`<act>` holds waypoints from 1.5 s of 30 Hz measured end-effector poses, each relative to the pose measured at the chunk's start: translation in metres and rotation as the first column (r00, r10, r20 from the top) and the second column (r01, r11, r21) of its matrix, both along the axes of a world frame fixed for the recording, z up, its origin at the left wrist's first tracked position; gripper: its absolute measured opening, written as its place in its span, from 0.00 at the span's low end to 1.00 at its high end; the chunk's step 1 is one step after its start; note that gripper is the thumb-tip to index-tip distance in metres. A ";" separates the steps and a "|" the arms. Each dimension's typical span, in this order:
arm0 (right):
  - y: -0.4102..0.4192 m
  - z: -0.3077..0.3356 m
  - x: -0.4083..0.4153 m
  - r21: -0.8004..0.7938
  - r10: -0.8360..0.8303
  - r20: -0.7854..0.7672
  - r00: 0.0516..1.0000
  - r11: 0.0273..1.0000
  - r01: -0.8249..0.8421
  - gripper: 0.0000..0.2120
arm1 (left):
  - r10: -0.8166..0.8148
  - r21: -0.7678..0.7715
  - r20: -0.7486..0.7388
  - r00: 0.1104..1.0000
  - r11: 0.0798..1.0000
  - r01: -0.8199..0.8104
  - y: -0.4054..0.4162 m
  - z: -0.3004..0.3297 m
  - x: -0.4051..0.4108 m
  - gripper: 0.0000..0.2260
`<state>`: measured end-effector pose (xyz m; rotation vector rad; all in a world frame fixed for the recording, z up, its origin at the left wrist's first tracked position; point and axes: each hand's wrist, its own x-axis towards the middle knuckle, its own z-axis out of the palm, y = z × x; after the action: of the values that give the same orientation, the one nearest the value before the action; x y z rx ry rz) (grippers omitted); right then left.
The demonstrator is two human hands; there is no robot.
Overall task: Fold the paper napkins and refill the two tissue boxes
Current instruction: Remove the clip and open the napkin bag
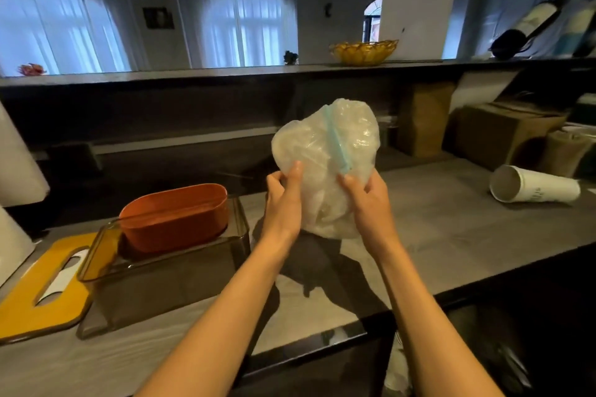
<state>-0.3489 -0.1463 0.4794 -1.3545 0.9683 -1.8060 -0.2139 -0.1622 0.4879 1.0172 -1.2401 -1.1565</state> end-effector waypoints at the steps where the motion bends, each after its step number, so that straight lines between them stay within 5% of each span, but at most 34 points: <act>1: -0.014 -0.002 -0.004 0.008 0.014 -0.008 1.000 1.000 -0.014 0.14 | -0.005 0.017 0.027 1.000 1.000 0.004 -0.015 -0.001 -0.003 0.24; 4: -0.052 -0.011 -0.019 0.052 0.061 -0.062 0.996 0.997 -0.057 0.16 | 0.094 -0.009 0.161 0.982 0.996 -0.094 -0.049 0.000 -0.013 0.27; 7: -0.079 -0.023 -0.035 0.113 0.092 -0.161 0.983 0.991 -0.075 0.17 | 0.207 -0.240 0.202 0.957 0.958 -0.157 -0.068 0.001 -0.020 0.30; 10: -0.085 -0.033 -0.050 0.174 0.113 -0.176 0.978 0.981 -0.082 0.16 | 0.169 -0.435 0.297 0.940 0.900 -0.024 -0.084 0.000 -0.026 0.28; 15: -0.069 -0.040 -0.066 0.321 0.086 -0.218 0.972 0.947 -0.011 0.14 | 0.032 -0.398 0.376 0.926 0.908 0.130 -0.087 -0.021 -0.040 0.19; 17: -0.058 -0.039 -0.067 0.273 -0.125 -0.173 0.977 0.947 0.170 0.10 | 0.025 -0.357 0.297 0.955 0.930 0.087 -0.085 -0.030 -0.041 0.17; 20: -0.034 -0.030 -0.054 -0.001 -0.500 -0.169 0.849 0.862 0.507 0.09 | 0.043 -0.302 0.181 0.983 0.953 0.013 -0.083 -0.045 -0.041 0.17; 23: -0.028 -0.015 -0.030 -0.262 -0.434 -0.335 0.836 0.895 0.360 0.09 | 0.059 -0.288 0.124 0.991 0.957 -0.021 -0.083 -0.056 -0.040 0.24; 26: -0.052 -0.015 -0.023 -0.124 -0.264 -0.522 0.811 0.964 0.234 0.09 | 0.003 -0.215 0.030 1.000 0.977 0.004 -0.089 -0.062 -0.039 0.28; 29: -0.068 -0.033 -0.032 0.047 -0.205 -0.420 0.884 0.968 0.247 0.10 | 0.117 -0.247 0.073 0.990 0.964 -0.096 -0.084 -0.069 -0.041 0.24; 31: -0.068 -0.043 -0.039 0.099 -0.170 -0.357 0.918 0.971 0.218 0.12 | 0.266 -0.427 0.154 0.952 0.886 -0.179 -0.078 -0.074 -0.041 0.17; 33: -0.066 -0.048 -0.046 0.124 -0.114 -0.301 0.947 0.980 0.157 0.13 | 0.240 -0.568 0.248 0.939 0.821 -0.060 -0.073 -0.077 -0.041 0.11; 39: -0.063 -0.046 -0.049 0.208 0.013 0.027 1.000 0.978 -0.019 0.22 | 0.046 -0.476 0.491 0.870 0.851 0.224 -0.069 -0.078 -0.027 0.30; 45: -0.061 -0.049 -0.045 0.159 0.019 0.015 1.000 0.987 -0.021 0.21 | 0.084 -0.446 0.584 0.808 0.864 0.233 -0.066 -0.076 -0.020 0.37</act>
<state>-0.3938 -0.2074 0.4306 -1.2477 1.0649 -1.6826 -0.2339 -0.2282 0.4123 0.9487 -1.9727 -0.5041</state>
